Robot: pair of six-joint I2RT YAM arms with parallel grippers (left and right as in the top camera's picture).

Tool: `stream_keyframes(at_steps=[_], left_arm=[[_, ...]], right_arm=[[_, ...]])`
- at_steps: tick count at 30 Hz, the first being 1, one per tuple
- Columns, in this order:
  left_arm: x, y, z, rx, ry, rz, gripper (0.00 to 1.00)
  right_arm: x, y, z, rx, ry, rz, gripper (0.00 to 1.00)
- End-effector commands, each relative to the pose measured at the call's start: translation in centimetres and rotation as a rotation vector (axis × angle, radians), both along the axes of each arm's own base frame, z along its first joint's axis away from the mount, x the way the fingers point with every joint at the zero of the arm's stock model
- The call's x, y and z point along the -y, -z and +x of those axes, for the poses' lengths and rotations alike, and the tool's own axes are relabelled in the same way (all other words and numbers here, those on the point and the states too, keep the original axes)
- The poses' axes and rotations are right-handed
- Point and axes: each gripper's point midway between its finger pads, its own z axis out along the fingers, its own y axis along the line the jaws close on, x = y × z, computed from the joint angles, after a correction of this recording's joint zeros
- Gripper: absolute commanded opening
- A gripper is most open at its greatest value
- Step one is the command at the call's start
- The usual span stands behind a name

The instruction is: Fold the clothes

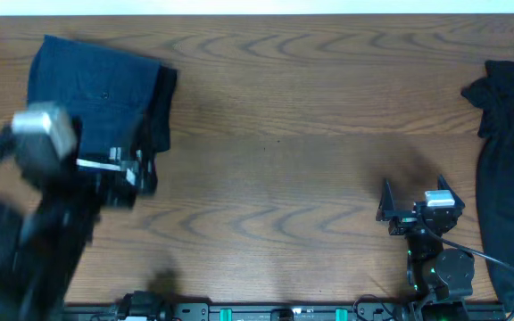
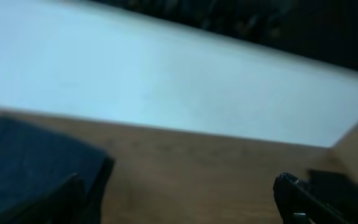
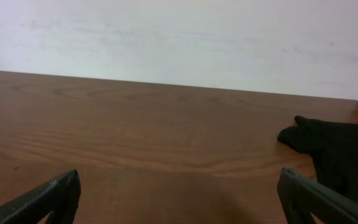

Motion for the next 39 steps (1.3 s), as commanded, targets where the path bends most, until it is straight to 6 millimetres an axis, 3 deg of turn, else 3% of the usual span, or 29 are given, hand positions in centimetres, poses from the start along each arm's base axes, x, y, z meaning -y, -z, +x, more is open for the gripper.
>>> stream_keyframes(at_steps=[1, 8, 14, 23, 27, 39], left_arm=[[0.0, -0.9, -3.9, 0.093, 0.016, 0.004, 0.98], [-0.5, 0.5, -10.4, 0.237, 0.015, -0.007, 0.98], [-0.7, 5.0, -12.1, 0.257, 0.014, -0.008, 0.98], [-0.4, 14.2, -8.5, 0.092, 0.015, 0.004, 0.98], [-0.2, 16.9, -6.6, 0.036, 0.015, 0.009, 0.98], [-0.1, 20.4, 0.3, 0.21, -0.011, 0.019, 0.98]], right_arm=[[0.0, 0.0, 0.0, 0.001, -0.003, -0.015, 0.99], [0.0, 0.0, 0.0, 0.001, -0.003, -0.015, 0.99], [0.0, 0.0, 0.0, 0.001, -0.003, -0.015, 0.99], [0.0, 0.0, 0.0, 0.001, -0.003, -0.015, 0.99], [0.0, 0.0, 0.0, 0.001, -0.003, -0.015, 0.99], [0.0, 0.0, 0.0, 0.001, -0.003, -0.015, 0.99]])
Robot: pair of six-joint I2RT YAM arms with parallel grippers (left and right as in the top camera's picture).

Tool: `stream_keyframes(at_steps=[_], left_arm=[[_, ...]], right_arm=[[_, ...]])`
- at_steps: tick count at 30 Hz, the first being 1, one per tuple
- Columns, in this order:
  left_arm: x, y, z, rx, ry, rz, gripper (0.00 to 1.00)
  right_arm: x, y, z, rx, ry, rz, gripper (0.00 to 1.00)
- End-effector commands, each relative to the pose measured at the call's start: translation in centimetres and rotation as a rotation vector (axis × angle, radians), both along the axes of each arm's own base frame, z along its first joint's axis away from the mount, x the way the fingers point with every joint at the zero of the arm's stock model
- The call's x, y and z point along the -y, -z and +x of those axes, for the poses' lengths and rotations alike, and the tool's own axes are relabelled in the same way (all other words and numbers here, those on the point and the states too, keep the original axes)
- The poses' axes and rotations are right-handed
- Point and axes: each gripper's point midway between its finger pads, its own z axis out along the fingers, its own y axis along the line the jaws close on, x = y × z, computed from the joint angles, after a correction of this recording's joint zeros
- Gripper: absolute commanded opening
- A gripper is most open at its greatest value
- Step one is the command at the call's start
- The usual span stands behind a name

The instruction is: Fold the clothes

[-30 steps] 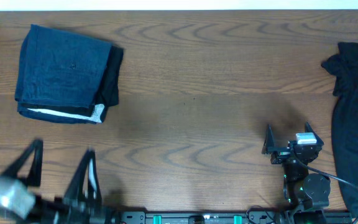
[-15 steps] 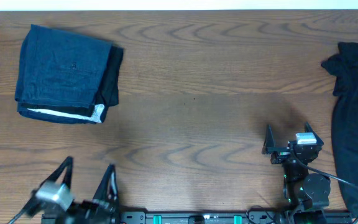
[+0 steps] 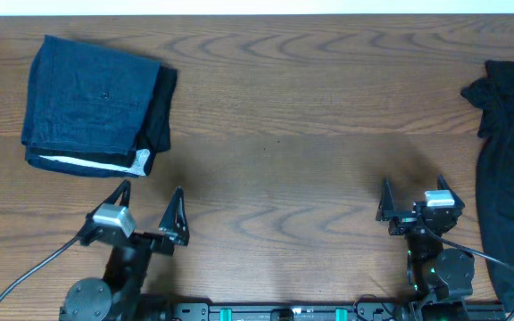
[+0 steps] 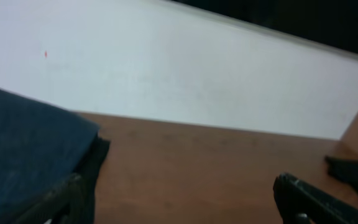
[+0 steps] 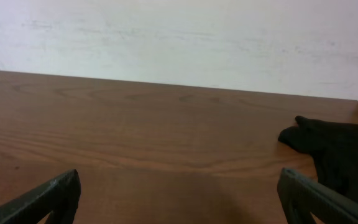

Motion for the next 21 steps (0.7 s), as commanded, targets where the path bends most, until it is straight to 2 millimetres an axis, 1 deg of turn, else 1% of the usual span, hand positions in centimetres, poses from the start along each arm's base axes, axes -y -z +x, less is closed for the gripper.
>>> stream_keyframes(at_steps=[1, 5, 8, 15, 18, 21], left_arm=[[-0.5, 1.5, 1.2, 0.032, -0.036, 0.016, 0.98], [-1.6, 2.3, 2.4, 0.104, -0.107, 0.002, 0.98], [-2.3, 3.4, 3.0, 0.114, -0.147, -0.003, 0.98], [-2.8, 5.9, 3.6, 0.065, -0.179, 0.003, 0.98], [-3.1, 7.5, 3.8, 0.021, -0.198, 0.009, 0.98], [-3.6, 8.6, 3.9, -0.023, -0.228, 0.016, 0.98]], right_arm=[[0.0, 0.0, 0.0, 0.002, -0.001, -0.016, 0.99], [0.0, 0.0, 0.0, 0.001, 0.0, -0.016, 0.99], [0.0, 0.0, 0.0, 0.002, -0.001, -0.016, 0.99], [0.0, 0.0, 0.0, 0.002, -0.001, -0.016, 0.99], [0.0, 0.0, 0.0, 0.001, -0.001, -0.016, 0.99], [0.0, 0.0, 0.0, 0.001, 0.0, -0.016, 0.99]])
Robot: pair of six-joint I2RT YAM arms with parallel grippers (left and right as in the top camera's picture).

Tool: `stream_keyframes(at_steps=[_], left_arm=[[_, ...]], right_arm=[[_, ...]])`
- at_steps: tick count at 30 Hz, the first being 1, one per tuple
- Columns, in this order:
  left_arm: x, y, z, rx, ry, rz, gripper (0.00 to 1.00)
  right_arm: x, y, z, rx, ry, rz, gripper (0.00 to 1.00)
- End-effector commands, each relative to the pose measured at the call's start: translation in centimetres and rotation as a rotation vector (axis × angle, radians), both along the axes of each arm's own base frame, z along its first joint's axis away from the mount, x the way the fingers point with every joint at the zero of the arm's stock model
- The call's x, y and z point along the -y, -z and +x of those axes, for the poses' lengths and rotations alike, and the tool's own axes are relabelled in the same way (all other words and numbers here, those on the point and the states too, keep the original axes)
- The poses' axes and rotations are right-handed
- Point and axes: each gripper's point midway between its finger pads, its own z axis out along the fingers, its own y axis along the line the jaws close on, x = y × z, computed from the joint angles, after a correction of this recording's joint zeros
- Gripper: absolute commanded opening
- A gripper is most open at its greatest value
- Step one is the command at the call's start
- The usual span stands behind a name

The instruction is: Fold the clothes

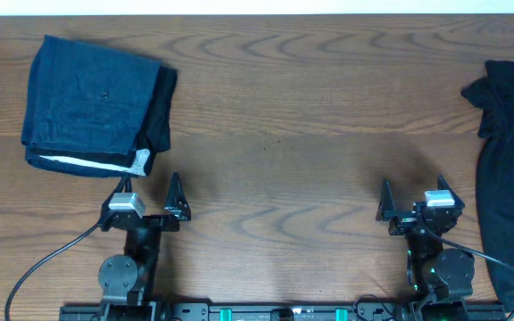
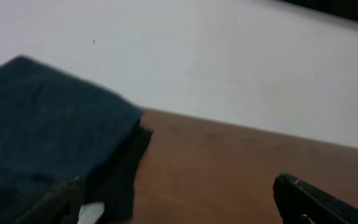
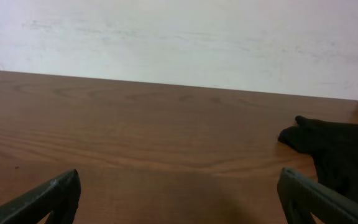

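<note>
A folded stack of clothes [image 1: 96, 105], dark blue on top of black with a white label at its near edge, lies at the far left of the table; the left wrist view shows the folded stack [image 2: 48, 149] close ahead on the left. An unfolded black garment [image 1: 509, 169] lies along the right edge, and its tip [image 3: 340, 155] shows in the right wrist view. My left gripper [image 1: 148, 189] is open and empty just in front of the stack. My right gripper [image 1: 413, 192] is open and empty at the near right.
The wooden table [image 1: 284, 134] stretches between the stack and the black garment. A white wall [image 3: 179, 37] rises behind the table's far edge. Both arm bases and their cables sit at the near edge.
My left gripper has shifted a little to the right and turned toward the folded stack, which fills more of its view. The right arm and both garments have not moved.
At first my left arm was blurred over the folded stack at the far left. Then it stood drawn back at the near left edge, open and empty, with the stack lying free. Now it rests there facing the stack. My right arm stayed parked throughout.
</note>
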Motion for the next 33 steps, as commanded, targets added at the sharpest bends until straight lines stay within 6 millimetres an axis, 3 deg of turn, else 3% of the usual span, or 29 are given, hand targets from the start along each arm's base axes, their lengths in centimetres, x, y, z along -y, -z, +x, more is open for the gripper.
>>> stream_keyframes(at_steps=[1, 9, 14, 33], left_arm=[[-0.9, 0.8, 0.0, -0.026, -0.053, 0.008, 0.98], [-1.6, 4.5, -0.3, -0.178, -0.09, 0.082, 0.98], [-0.8, 4.6, -0.3, -0.171, -0.033, 0.197, 0.98], [-0.8, 4.6, -0.3, -0.174, -0.034, 0.2, 0.98]], right_arm=[[0.0, 0.0, 0.0, 0.001, 0.0, -0.016, 0.99], [0.0, 0.0, 0.0, 0.001, 0.0, -0.016, 0.99], [0.0, 0.0, 0.0, 0.001, 0.0, -0.016, 0.99], [0.0, 0.0, 0.0, 0.001, 0.0, -0.016, 0.99]])
